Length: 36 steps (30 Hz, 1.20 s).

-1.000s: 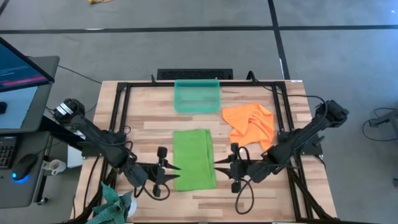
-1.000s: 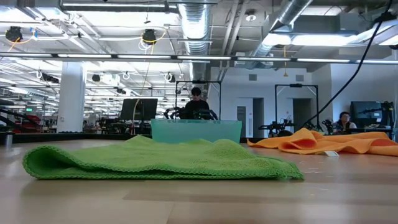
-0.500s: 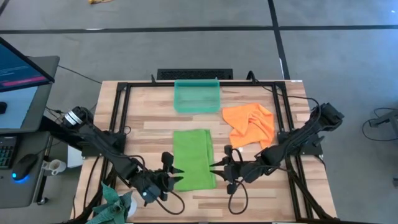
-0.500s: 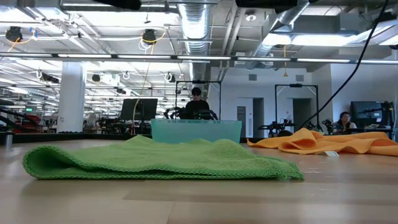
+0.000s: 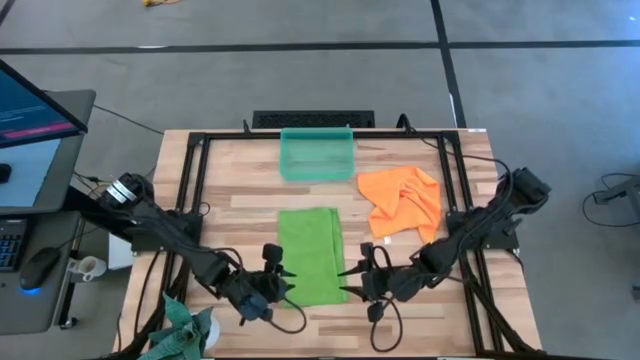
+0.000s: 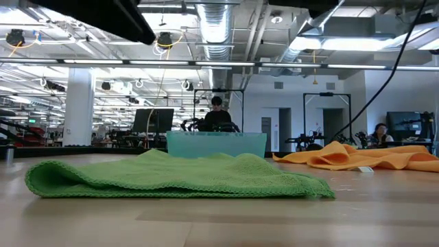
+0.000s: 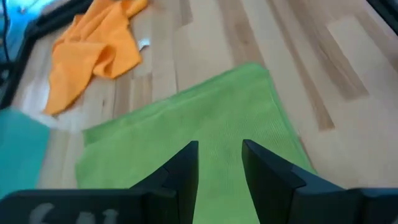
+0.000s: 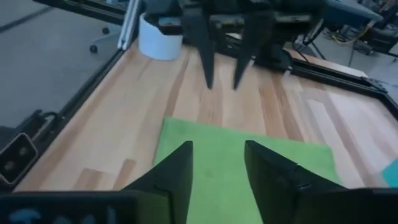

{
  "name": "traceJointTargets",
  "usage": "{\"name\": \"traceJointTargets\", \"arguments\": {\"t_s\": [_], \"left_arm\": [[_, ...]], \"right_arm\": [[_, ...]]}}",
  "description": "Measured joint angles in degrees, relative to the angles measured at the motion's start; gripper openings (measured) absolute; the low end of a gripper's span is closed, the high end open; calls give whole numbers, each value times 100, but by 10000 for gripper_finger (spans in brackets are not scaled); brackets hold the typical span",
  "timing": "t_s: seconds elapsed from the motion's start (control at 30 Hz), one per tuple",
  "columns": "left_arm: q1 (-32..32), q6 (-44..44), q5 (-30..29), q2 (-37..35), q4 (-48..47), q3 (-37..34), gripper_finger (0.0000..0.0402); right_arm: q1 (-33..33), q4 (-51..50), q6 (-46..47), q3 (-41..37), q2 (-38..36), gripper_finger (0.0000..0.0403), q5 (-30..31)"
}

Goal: Roll microfiber towels into tight, uniform cylinder then place into a basket
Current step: Fold the green towel

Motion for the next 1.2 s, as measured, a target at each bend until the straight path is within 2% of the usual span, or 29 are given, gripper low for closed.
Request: {"name": "traceJointTargets", "arguments": {"t_s": [0.23,0.37,0.43,0.6,0.73,1.03,1.2], "left_arm": [[28,-677,695,368,-216,-4,167],[6,-798,1335,651,-167,-4,181],[-42,-806,1488,823,-124,-2,182],[-172,-807,1522,1204,-116,-3,183],[-212,-817,1561,1403,-63,-4,183],[-169,-913,1556,1495,7,-4,183],[-124,-968,1514,1495,16,-4,183]], "right_arm": [[37,419,-10,2,684,224,-280],[74,878,-322,51,1272,234,-351],[76,800,-453,139,1486,235,-350],[69,683,-462,590,1986,235,-353],[69,122,-376,843,2116,235,-361],[4,-571,927,929,2185,235,-931],[10,-774,1281,931,2185,235,-1081]]}}
